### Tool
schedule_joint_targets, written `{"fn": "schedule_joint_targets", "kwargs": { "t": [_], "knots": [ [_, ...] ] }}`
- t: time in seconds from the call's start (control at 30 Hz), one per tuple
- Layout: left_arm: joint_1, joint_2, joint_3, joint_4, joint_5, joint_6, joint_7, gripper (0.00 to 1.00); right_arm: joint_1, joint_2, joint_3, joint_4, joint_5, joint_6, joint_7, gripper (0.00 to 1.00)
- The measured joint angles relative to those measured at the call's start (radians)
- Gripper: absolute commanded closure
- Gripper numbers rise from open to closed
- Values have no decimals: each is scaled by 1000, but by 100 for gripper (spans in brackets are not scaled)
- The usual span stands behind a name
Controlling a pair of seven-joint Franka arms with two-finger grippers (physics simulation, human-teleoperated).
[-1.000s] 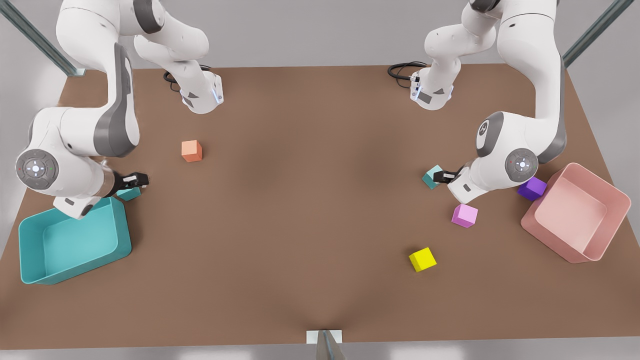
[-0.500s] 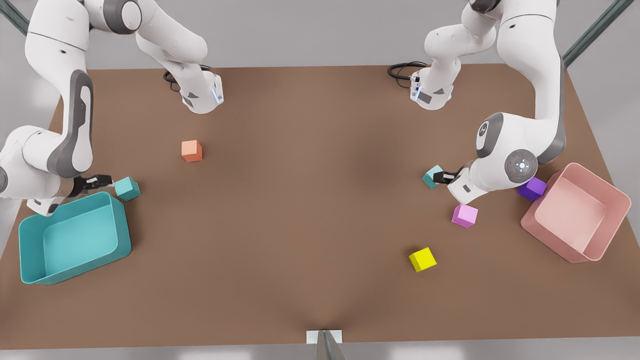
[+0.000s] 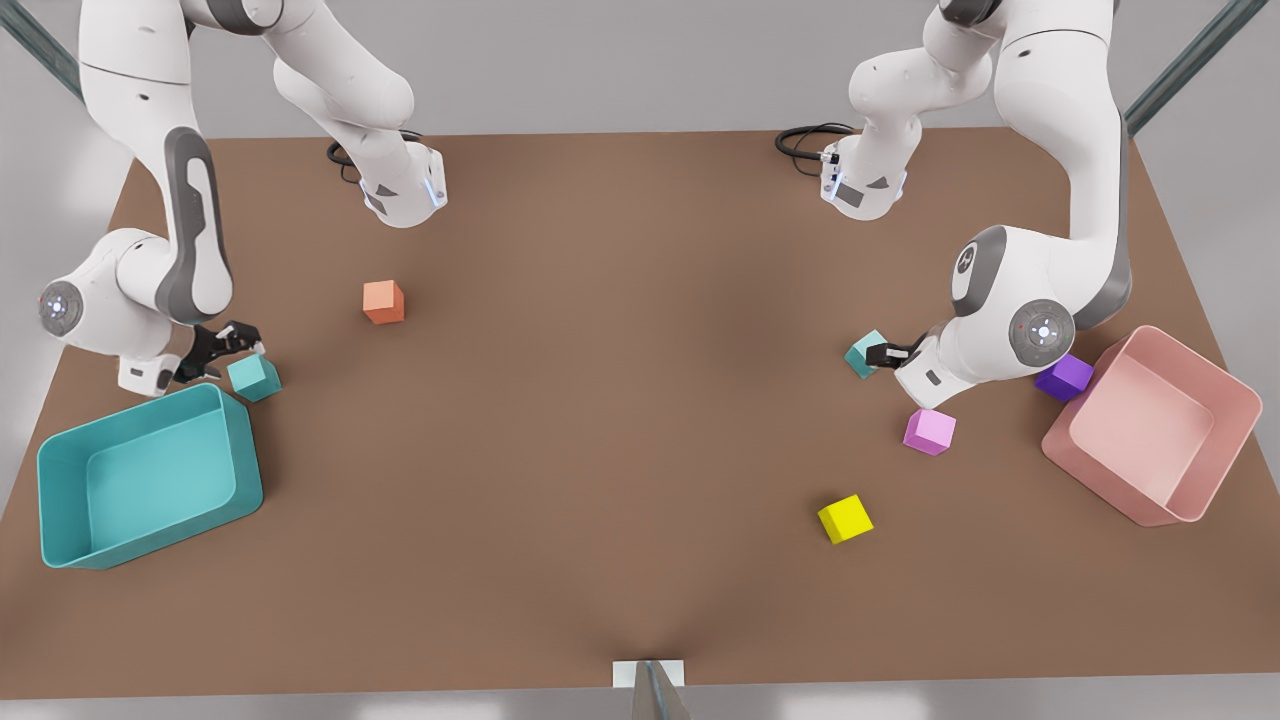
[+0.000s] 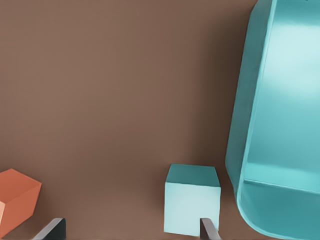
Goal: Stack the two blue cubes on top of each other
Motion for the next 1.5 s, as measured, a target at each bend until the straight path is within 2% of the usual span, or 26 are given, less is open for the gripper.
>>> {"fn": "schedule_joint_targets", "kwargs": {
  "t": [0.27,0.6,1.5],
  "knots": [
    [0,0,0,0,0,0,-1,0,-27,6,-1,-84,4,112,-88,0],
    [2,-1,0,0,0,-1,-1,0,-43,64,-1,-91,6,211,-152,0],
    [0,6,0,0,0,0,-2,0,-143,146,-2,-74,15,218,-219,0]
  ]
}}
